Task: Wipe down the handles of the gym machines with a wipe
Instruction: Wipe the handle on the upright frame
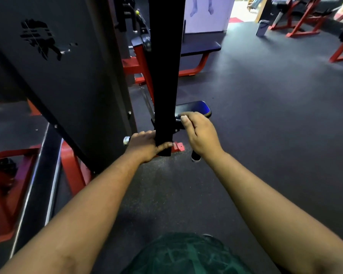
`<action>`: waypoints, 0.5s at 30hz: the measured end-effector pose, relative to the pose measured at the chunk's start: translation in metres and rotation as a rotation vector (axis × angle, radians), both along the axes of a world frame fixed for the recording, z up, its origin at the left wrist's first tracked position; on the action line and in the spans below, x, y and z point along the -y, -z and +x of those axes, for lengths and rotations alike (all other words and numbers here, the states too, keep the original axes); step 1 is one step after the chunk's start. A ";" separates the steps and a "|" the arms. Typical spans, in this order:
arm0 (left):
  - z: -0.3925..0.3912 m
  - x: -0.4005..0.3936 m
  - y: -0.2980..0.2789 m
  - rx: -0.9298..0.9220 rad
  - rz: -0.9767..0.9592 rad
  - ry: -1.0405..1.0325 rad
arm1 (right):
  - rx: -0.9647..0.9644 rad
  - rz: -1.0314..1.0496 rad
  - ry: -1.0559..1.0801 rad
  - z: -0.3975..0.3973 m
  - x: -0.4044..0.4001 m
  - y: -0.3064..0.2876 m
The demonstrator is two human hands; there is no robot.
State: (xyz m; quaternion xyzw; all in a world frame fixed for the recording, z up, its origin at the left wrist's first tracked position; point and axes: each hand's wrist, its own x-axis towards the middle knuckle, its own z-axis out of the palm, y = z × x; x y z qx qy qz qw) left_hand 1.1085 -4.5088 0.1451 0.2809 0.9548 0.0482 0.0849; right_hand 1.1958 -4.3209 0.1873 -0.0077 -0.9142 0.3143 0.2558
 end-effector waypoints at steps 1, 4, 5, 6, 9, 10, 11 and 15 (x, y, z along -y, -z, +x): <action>-0.002 0.001 0.001 0.003 0.001 -0.003 | 0.086 0.012 0.015 -0.005 -0.005 -0.004; -0.002 0.001 0.003 0.006 0.018 -0.006 | 0.395 -0.378 0.025 -0.008 -0.033 -0.001; -0.001 0.001 0.003 0.002 0.021 -0.005 | 0.483 -0.568 0.012 -0.003 -0.041 0.004; -0.001 0.001 0.003 -0.007 0.018 -0.002 | 0.542 -0.702 -0.002 0.002 -0.047 0.011; -0.002 0.002 0.006 -0.011 0.011 0.005 | 0.565 -0.773 -0.081 0.003 -0.051 0.010; -0.002 0.003 0.007 -0.009 0.013 0.008 | 0.536 -0.725 -0.103 -0.004 -0.048 0.005; -0.002 0.003 0.007 -0.008 0.017 0.012 | 0.500 -0.639 -0.111 -0.011 -0.043 -0.002; -0.004 0.002 0.005 0.003 0.002 0.024 | 0.284 -0.472 -0.007 -0.013 -0.028 0.007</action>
